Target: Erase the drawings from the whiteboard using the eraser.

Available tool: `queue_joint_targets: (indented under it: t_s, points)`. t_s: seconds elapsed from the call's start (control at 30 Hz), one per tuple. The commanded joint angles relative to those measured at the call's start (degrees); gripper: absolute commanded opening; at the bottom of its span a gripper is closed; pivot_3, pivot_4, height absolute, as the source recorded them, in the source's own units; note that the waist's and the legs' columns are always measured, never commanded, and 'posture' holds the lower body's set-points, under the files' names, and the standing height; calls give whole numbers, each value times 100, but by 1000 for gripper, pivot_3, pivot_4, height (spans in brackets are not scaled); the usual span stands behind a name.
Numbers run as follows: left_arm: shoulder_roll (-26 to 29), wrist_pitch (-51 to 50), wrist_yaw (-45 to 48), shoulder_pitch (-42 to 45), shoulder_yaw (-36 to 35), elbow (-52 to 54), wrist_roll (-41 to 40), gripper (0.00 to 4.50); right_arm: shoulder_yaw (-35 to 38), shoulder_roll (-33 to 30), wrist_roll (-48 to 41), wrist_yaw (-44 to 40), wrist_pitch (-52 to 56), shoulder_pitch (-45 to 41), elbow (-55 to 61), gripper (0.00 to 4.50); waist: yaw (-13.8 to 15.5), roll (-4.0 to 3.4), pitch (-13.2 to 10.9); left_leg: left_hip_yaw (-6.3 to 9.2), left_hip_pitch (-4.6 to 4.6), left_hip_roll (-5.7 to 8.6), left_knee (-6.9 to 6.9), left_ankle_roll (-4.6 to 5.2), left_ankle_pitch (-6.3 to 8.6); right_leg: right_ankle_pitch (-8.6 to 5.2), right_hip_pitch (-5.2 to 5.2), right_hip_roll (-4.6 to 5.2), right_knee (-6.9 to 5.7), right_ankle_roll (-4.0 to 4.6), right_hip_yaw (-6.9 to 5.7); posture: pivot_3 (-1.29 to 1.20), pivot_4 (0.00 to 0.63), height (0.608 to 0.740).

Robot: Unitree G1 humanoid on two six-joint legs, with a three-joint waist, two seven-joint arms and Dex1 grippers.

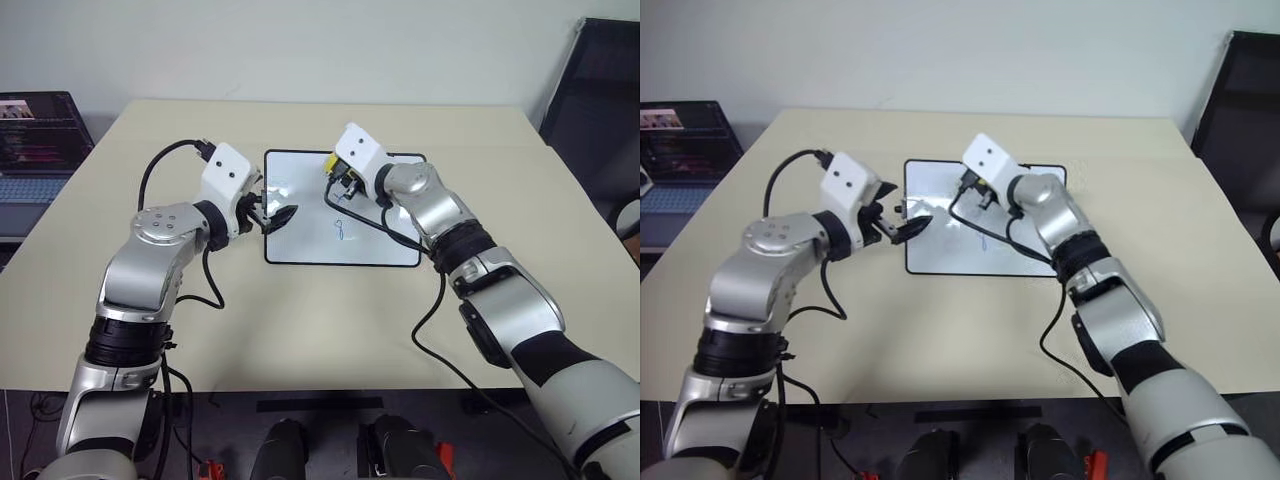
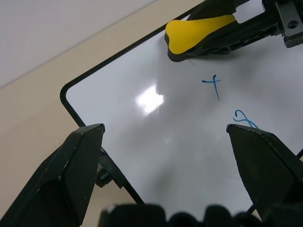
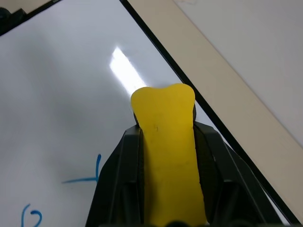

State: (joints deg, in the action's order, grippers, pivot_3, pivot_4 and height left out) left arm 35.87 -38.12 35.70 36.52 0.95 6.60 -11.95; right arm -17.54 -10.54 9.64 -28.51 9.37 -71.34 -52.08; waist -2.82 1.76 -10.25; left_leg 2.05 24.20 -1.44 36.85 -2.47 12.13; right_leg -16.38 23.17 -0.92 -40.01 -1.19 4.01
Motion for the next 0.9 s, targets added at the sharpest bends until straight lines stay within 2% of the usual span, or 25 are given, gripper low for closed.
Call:
queue_joint_targets:
  t_s: [0.03,0.27,0.7,0.9]
  points:
    - [9,165,22,77,-13,70,53,4500,-10,-323,236,-95,237,198,190,1094,6,0,0,1,0,0,1,0,0,0,0,0,-1,0,0,0,150,740]
    - [-6,224,22,39,-5,57,60,4500,-54,-506,399,-241,406,462,659,1093,12,0,0,4,-4,1,6,0,-1,0,-5,-1,-4,0,-2,0,150,740]
    - [12,201,-19,-95,-13,186,57,4500,-351,312,736,24,-251,106,273,1093,-133,0,0,4,-15,-7,-2,-1,-1,1,-1,-3,-10,0,6,0,150,740]
    - [3,172,-43,-123,-7,233,60,4500,-287,329,828,105,-352,8,-54,1093,-146,0,0,9,-15,-5,0,-1,-1,1,-2,-3,-10,0,7,0,150,740]
